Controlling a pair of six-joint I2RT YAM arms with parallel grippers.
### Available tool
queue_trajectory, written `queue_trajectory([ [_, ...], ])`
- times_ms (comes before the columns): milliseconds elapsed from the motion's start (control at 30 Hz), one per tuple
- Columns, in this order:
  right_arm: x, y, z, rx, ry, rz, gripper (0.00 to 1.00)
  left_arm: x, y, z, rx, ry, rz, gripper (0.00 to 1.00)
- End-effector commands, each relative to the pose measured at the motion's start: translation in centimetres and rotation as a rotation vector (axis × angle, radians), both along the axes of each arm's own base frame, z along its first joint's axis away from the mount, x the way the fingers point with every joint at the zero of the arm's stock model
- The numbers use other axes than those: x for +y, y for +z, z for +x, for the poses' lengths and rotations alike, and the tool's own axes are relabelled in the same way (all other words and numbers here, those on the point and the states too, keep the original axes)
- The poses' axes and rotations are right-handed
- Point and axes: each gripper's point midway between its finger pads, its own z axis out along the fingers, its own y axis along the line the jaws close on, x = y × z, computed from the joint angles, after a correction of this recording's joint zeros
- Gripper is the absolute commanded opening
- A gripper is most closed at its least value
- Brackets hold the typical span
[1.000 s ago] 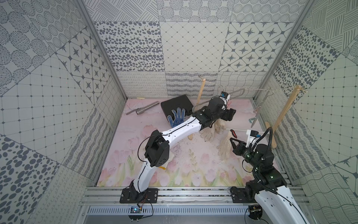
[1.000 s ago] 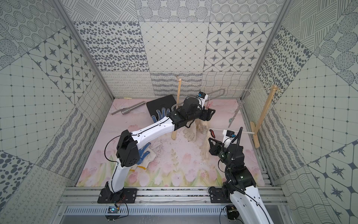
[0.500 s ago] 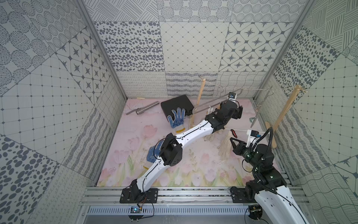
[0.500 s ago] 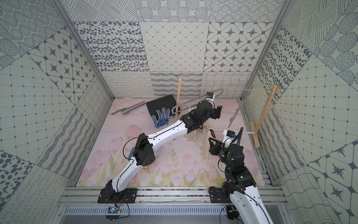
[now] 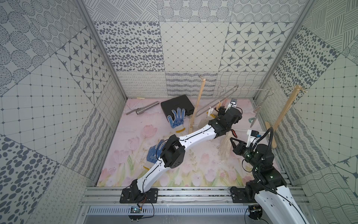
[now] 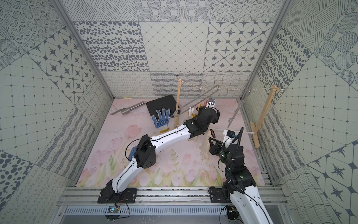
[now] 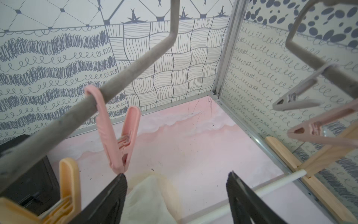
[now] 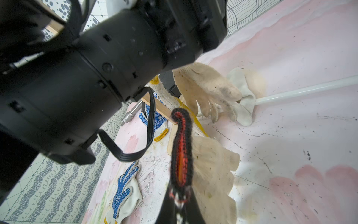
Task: Clip the gloves onto a hanger to dry
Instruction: Adjust the clothesline at the center of the board.
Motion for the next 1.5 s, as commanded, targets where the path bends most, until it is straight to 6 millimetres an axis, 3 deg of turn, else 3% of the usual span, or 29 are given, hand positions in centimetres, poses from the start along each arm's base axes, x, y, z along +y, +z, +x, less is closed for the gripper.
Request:
queue_trajectory([
  [0,-0.1,0.8,0.3,-0.043,-0.005,0.008,0.0,1.8,3.1,-0.3,-0.068,0.05,-0.038,0.82],
  [167,-0.2,0.6,0.4,-0.037,-0.011,-0.001,0.0,2.2,3.0,-2.3,-0.02,-0.051,-0.066,0.76],
  [367,-0.4,0.4,0.3,-0.031,-0.014,-0.022,0.0,4.6,3.3,-7.0,0.038,-0.209,-0.082,0.72],
  [533,-0.6,0.5,0.1,-0.028,-0.015,-0.043,0.0,9.6,3.7,-9.0,0.073,-0.168,-0.071,0.7],
  [800,-0.6,0.6,0.0,-0.022,-0.012,-0.042,0.0,17.5,3.9,-10.8,0.068,-0.03,-0.027,0.66],
  [1000,-0.6,0.4,-0.1,-0.01,-0.011,-0.047,0.0,22.9,5.2,-12.5,0.071,0.007,-0.038,0.83],
  [1133,-0.5,0.3,0.0,-0.006,-0.01,-0.041,0.0,26.6,5.6,-12.2,0.098,0.046,-0.033,0.86],
  [1267,-0.5,0.4,0.0,-0.008,-0.01,-0.031,0.0,29.7,3.7,-10.9,0.143,0.078,-0.027,0.84],
  [1467,-0.4,0.3,0.0,-0.003,-0.007,-0.03,0.0,31.7,-2.3,-9.7,0.232,0.024,-0.082,0.84],
])
